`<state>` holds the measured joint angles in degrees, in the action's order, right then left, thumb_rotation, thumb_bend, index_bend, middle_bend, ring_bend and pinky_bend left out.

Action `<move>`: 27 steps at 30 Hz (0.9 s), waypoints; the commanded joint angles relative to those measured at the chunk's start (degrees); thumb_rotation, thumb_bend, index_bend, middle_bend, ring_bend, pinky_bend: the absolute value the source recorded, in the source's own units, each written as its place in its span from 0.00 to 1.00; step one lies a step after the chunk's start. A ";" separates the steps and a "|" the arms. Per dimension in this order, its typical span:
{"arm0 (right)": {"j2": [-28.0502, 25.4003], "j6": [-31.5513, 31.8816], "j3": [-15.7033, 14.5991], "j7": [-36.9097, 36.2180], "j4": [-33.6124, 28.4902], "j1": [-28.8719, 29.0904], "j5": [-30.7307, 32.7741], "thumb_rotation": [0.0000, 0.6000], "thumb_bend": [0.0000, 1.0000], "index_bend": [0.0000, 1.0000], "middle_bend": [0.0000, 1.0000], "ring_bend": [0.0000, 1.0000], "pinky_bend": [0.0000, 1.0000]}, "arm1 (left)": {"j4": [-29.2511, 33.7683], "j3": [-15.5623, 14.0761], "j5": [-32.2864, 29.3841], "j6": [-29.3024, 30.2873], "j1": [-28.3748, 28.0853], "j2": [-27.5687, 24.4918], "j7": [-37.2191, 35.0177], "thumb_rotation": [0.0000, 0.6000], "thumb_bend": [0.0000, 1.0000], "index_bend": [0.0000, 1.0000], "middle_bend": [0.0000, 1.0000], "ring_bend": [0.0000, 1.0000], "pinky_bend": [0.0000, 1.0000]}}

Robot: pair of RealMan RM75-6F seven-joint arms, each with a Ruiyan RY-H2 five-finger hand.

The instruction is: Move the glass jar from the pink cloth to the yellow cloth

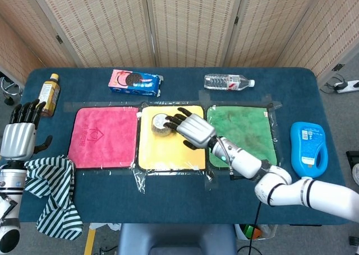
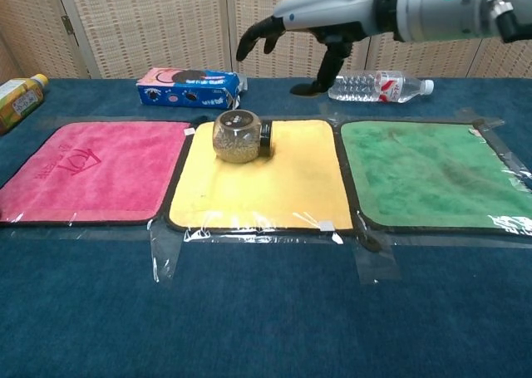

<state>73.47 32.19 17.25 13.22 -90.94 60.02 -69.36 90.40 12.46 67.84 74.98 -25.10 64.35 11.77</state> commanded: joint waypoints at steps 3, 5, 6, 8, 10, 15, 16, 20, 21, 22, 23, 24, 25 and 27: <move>7.15 -2.66 -1.09 5.11 8.58 6.36 7.09 1.00 0.48 0.17 0.12 0.14 0.04 | 0.78 -0.18 0.61 0.65 0.70 -0.41 -0.13 1.00 0.35 0.09 0.09 0.08 0.08; 8.60 -3.20 -1.62 6.07 10.81 7.91 8.88 1.00 0.48 0.17 0.13 0.14 0.04 | 0.95 -0.22 0.74 0.81 0.93 -0.48 -0.20 1.00 0.35 0.09 0.09 0.08 0.08; 9.62 -3.51 -1.93 6.49 12.24 8.86 10.02 1.00 0.48 0.17 0.13 0.14 0.04 | 1.02 -0.26 0.82 0.89 1.07 -0.52 -0.22 1.00 0.35 0.09 0.09 0.08 0.08; 11.56 -4.21 -2.62 7.26 15.09 10.58 11.90 1.00 0.48 0.17 0.13 0.15 0.04 | 1.17 -0.36 0.92 1.06 1.37 -0.59 -0.23 1.00 0.35 0.09 0.09 0.08 0.08; 13.38 -4.76 -3.20 7.64 17.59 12.04 13.51 1.00 0.48 0.17 0.14 0.15 0.04 | 1.26 -0.45 1.05 1.21 1.62 -0.66 -0.16 1.00 0.35 0.09 0.09 0.08 0.08; 17.20 -5.88 -4.50 7.94 22.94 14.68 15.77 1.00 0.49 0.17 0.14 0.15 0.04 | 1.64 -0.56 1.13 1.52 2.25 -0.96 -0.20 1.00 0.35 0.09 0.09 0.08 0.08; 18.05 -6.08 -4.76 7.95 24.22 15.24 16.09 1.00 0.49 0.17 0.15 0.15 0.04 | 1.75 -0.57 1.16 1.62 2.40 -1.06 -0.25 1.00 0.35 0.09 0.09 0.08 0.08; 20.62 -7.02 -5.39 7.71 28.24 16.94 16.98 1.00 0.49 0.18 0.15 0.15 0.04 | 1.89 -0.69 1.34 1.80 2.88 -1.30 -0.43 1.00 0.35 0.09 0.09 0.08 0.08; 21.21 -7.21 -5.51 7.66 29.21 17.32 17.10 1.00 0.49 0.18 0.15 0.15 0.04 | 1.85 -0.72 1.37 1.79 2.96 -1.34 -0.50 1.00 0.35 0.09 0.09 0.08 0.08; 21.99 -7.51 -5.66 7.61 30.49 17.84 17.21 1.00 0.49 0.19 0.15 0.15 0.04 | 1.78 -0.73 1.36 1.76 3.07 -1.38 -0.64 1.00 0.35 0.09 0.09 0.08 0.08; 22.55 -7.73 -5.71 7.48 31.39 18.20 17.29 1.00 0.50 0.19 0.15 0.15 0.04 | 1.73 -0.74 1.35 1.76 3.17 -1.40 -0.77 1.00 0.35 0.09 0.09 0.08 0.07; 23.31 -8.06 -5.72 7.24 32.60 18.67 17.40 1.00 0.50 0.19 0.15 0.15 0.04 | 1.67 -0.73 1.34 1.78 3.31 -1.41 -0.98 1.00 0.35 0.09 0.09 0.08 0.07; 23.87 -8.36 -5.73 7.05 33.54 19.02 17.51 1.00 0.51 0.19 0.15 0.15 0.04 | 1.62 -0.72 1.35 1.81 3.40 -1.41 -1.17 1.00 0.35 0.09 0.09 0.08 0.07; 25.02 -8.98 -5.83 6.75 35.48 19.71 17.72 1.00 0.51 0.20 0.15 0.15 0.04 | 1.48 -0.76 1.44 1.87 3.62 -1.42 -1.48 1.00 0.35 0.09 0.09 0.08 0.07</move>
<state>97.31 23.95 11.62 20.37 -56.93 78.86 -52.00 91.91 11.71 69.25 76.83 -21.50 62.93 10.31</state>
